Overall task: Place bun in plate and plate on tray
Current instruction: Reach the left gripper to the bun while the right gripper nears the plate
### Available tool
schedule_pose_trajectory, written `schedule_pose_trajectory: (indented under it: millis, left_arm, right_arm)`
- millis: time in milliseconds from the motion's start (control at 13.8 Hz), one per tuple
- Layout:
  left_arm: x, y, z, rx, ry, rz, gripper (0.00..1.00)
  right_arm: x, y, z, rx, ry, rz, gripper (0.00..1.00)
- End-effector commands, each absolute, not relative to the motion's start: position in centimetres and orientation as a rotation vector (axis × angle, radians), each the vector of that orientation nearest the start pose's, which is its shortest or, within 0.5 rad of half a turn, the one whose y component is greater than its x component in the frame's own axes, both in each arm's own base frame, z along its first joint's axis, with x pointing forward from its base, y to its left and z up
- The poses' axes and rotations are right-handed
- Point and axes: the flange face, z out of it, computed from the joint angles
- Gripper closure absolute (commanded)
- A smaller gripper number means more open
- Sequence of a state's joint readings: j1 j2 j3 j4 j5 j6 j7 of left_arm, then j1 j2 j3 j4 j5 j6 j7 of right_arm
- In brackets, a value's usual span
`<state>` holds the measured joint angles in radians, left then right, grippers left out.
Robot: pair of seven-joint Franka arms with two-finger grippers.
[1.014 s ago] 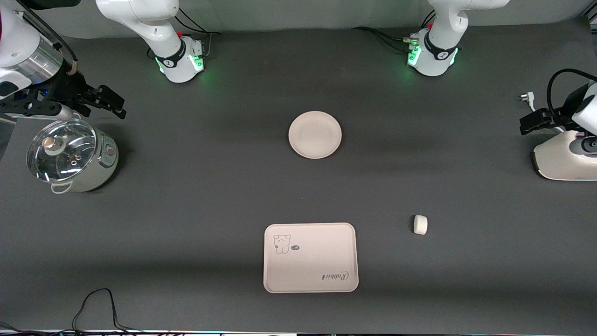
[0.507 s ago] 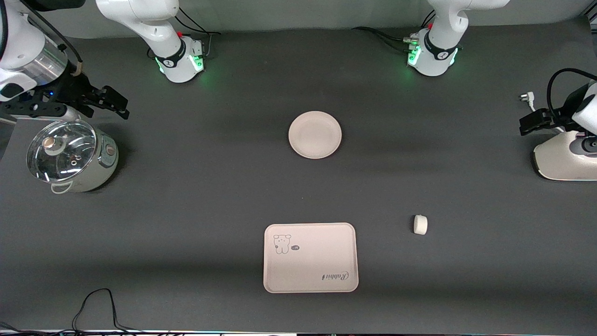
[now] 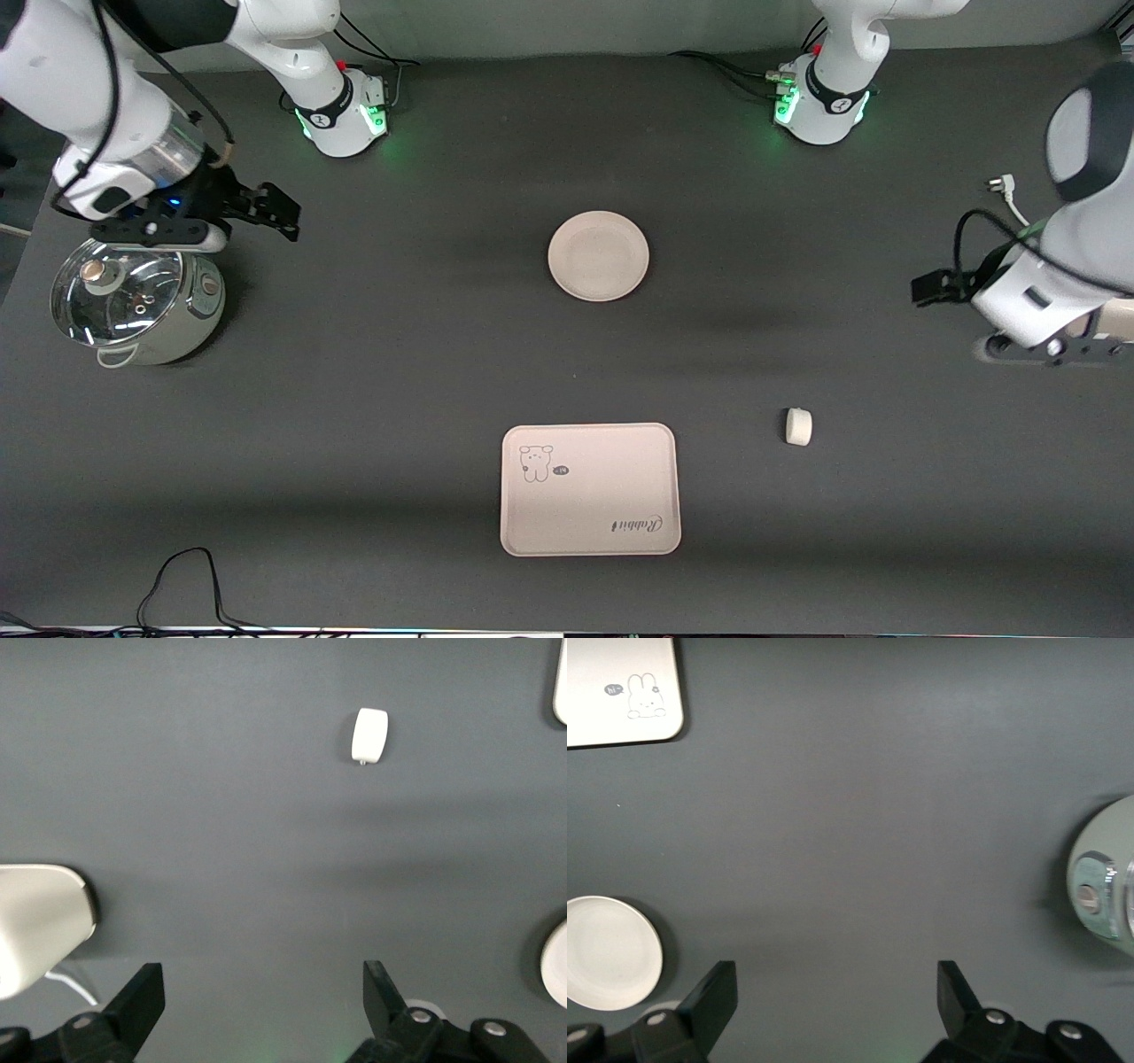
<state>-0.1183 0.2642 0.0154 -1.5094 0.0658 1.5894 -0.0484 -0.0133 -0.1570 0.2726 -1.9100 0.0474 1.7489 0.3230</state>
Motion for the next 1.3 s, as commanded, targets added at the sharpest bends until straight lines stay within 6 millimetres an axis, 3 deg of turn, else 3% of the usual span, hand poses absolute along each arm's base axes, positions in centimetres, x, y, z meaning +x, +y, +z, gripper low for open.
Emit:
schedule_pose_trajectory:
  millis: [0, 217, 362, 507, 941, 1086, 1231]
  left_arm:
    - [65.6, -7.1, 42.7, -3.045, 0.118, 0.298, 0.00]
    - [67.6, -9.4, 35.6, -3.101, 0.133, 0.289, 0.00]
    - [68.5, -12.1, 31.4, -3.110, 0.187, 0.231, 0.00]
    - [69.4, -12.6, 26.9, -3.119, 0.181, 0.177, 0.00]
    - [70.2, -14.6, 23.0, -3.129, 0.223, 0.048, 0.00]
    - [70.1, -14.2, 21.7, -3.136, 0.219, -0.010, 0.00]
    - [70.0, -14.6, 21.7, -3.136, 0.220, -0.005, 0.00]
  right_arm:
    - [50.5, 17.1, 54.4, -3.105, 0.154, 0.012, 0.00]
    - [51.1, 20.1, 52.2, -3.091, 0.196, 0.012, 0.00]
    - [51.9, 20.7, 50.9, -3.077, 0.187, 0.011, 0.00]
    - [52.5, 20.6, 49.9, -3.068, 0.192, 0.017, 0.00]
    - [54.0, 21.6, 46.6, -3.032, 0.186, 0.011, 0.00]
    - [54.4, 22.2, 46.4, -2.892, 0.272, 0.066, 0.00]
    - [54.6, 22.2, 45.6, -2.806, 0.318, 0.102, 0.00]
